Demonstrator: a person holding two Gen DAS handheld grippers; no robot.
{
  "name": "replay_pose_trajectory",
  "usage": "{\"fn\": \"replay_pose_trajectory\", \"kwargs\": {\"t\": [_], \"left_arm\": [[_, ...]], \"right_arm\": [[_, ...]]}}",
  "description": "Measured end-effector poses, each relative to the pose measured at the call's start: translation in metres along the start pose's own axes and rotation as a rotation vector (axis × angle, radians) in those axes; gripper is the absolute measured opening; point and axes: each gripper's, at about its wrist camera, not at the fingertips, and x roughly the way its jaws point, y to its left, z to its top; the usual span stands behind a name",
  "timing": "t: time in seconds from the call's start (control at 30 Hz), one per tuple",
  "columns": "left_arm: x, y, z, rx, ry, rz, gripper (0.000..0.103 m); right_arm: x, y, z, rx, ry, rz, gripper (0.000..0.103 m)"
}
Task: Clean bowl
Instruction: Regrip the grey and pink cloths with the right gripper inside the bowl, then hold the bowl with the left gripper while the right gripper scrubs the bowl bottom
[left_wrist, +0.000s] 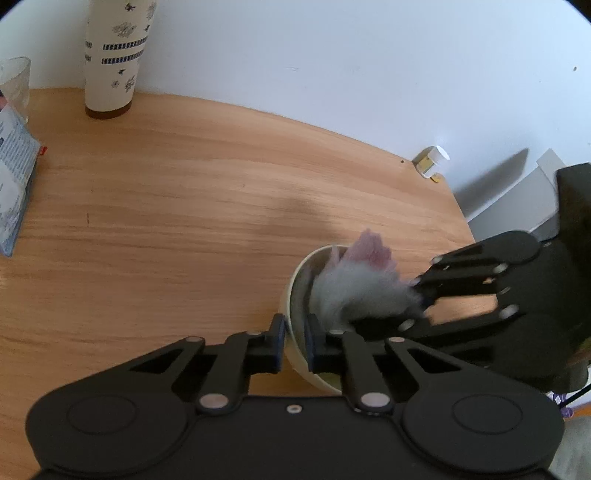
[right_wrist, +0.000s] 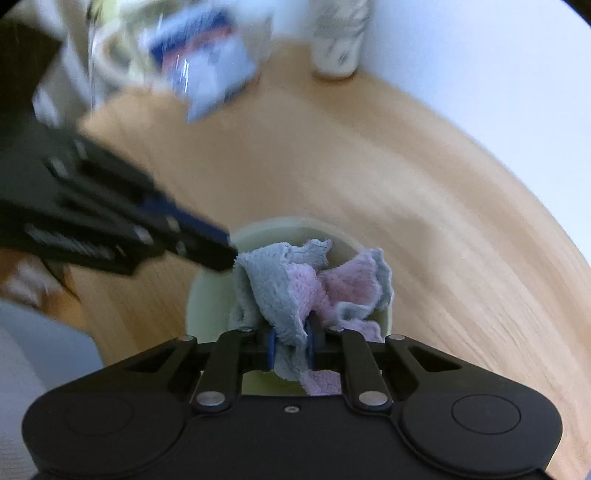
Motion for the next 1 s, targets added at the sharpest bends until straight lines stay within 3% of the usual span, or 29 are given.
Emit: {"fn": "replay_pose_trajectory", "kwargs": {"t": [0.07,0.47,0.73,0.9,1.0], "left_arm": [[0.0,0.001,0.001,0.002,0.0,-0.001,0.009],[0.001,-0.002,-0.002,0.076,0.02,-0.001,0.008],[0.001,0.0,0.001,0.075,0.026,-0.004,0.009],[0.003,-0.006,0.002,0.082,0.028,0.021,0.009],[0.003,-0.009,0.002,0.086,0.03,0.036,0.009]], "right_arm": [[-0.014,-0.003,-0.001,0.057,-0.095,0.04,0.017],[0.018,0.006,0.004,0.026,-0.084,0.034,0.017],[0.037,-0.008,-0.004,0.074,-0.056,0.044,0.017],[0.044,-0.005,-0.005,0.044,-0.018,0.023,0.017],[0.047,0.002,-0.002,-0.018,0.047,-0.016,0.016]]}}
